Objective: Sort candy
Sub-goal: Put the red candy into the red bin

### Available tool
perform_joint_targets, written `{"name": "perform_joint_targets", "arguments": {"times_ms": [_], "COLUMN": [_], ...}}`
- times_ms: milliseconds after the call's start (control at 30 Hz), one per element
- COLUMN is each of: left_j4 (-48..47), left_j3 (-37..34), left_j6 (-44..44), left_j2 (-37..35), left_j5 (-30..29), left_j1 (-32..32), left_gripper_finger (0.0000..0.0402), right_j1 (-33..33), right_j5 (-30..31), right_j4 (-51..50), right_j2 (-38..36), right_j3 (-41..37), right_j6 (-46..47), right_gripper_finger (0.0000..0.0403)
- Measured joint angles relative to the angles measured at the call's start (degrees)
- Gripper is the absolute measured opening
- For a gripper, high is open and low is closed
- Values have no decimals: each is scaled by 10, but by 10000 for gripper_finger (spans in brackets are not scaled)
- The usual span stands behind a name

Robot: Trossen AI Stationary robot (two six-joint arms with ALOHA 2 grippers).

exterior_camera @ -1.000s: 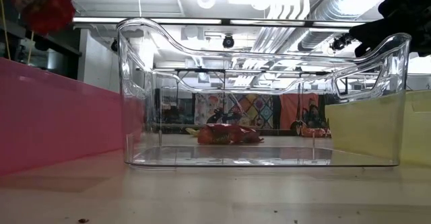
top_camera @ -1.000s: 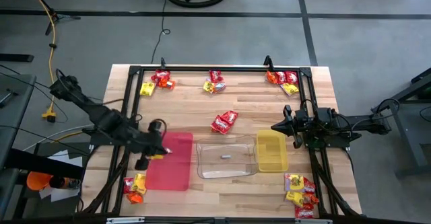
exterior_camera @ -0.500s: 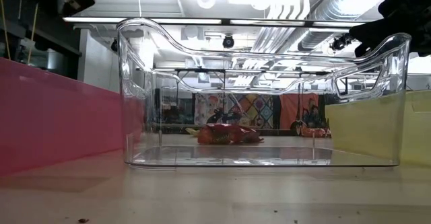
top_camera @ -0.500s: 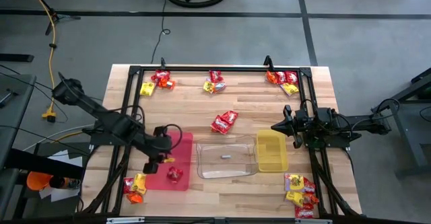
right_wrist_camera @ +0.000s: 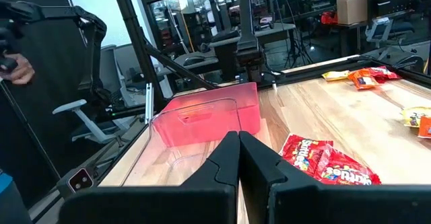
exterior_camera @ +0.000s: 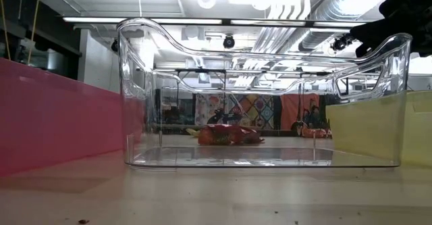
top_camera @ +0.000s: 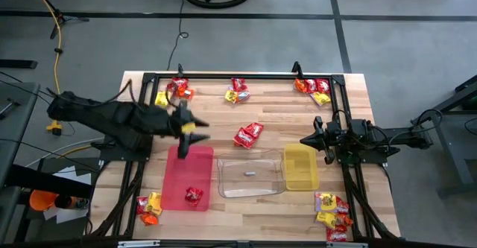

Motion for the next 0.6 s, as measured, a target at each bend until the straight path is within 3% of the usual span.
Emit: {"name": "perform_joint_targets", "arguments": {"times_ms": [167,300,400,600], "left_j4": [115,181,211,232], "left_j3": [-83,-156,-186,-192], "left_j6": [-27,-77,-103,-87], "left_j2": [-46,-84,-103,-112], "left_j5": [15,12,11,-22], "left_j1": [27,27,27,27], "left_gripper_finger": [182,182,182,182], "right_j1": [0,0,0,0], "right_j5": [62,71,87,248], "right_j4": [2,29,114,331], "right_j2": [0,0,1,3], "right_j3": [0,0,0,0], "right_j6": [0,36,119,234], "right_gripper_finger": [0,0,0,0]}}
